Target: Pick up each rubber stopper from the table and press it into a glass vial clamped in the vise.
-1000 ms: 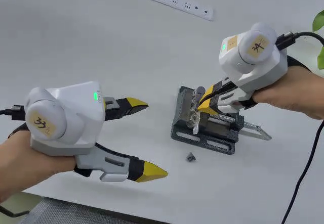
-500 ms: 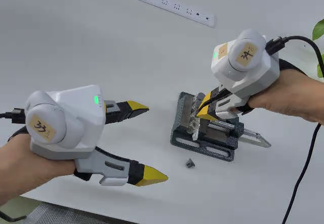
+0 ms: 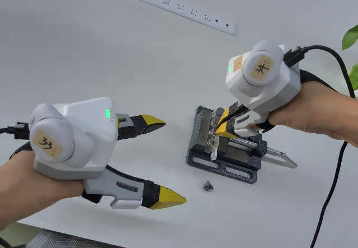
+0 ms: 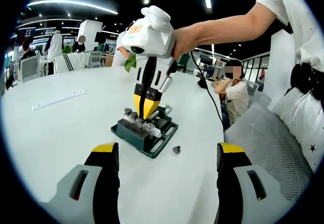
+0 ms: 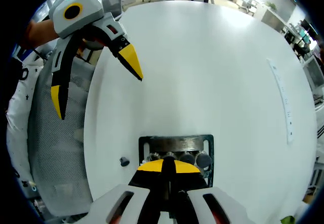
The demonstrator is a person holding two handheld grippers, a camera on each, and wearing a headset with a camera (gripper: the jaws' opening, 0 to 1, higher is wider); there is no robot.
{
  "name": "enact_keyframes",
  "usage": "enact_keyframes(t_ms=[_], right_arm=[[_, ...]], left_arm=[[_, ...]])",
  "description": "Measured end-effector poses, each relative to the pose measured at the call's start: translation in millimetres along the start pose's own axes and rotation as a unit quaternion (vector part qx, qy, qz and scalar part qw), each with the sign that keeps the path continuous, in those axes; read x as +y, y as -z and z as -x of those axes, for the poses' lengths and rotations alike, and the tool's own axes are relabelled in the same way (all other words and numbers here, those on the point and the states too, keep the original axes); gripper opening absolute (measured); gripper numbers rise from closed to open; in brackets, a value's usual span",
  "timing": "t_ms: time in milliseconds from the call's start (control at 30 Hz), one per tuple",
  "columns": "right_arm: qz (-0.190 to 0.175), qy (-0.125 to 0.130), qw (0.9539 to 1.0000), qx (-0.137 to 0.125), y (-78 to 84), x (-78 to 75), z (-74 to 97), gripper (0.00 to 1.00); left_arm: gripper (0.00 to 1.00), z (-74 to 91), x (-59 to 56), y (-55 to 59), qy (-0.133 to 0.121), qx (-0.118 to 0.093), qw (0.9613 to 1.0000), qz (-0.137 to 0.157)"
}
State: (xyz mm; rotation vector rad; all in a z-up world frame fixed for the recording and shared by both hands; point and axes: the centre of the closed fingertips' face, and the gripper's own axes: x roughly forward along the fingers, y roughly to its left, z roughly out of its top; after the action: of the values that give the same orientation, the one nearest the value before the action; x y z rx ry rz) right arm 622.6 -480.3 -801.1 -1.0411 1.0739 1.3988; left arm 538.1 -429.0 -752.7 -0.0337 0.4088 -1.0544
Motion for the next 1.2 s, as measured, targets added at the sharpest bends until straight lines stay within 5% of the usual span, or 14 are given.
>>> enact_keyframes(t_ms=[1200], right_arm=[[0.026,0.012,0.999,0.035,-0.5,-0.3,-2.1,0.01]], left_arm=[[0.78,-6.3,-4.2,-9.0,0.003,-0.001,0.9999,-0.01]])
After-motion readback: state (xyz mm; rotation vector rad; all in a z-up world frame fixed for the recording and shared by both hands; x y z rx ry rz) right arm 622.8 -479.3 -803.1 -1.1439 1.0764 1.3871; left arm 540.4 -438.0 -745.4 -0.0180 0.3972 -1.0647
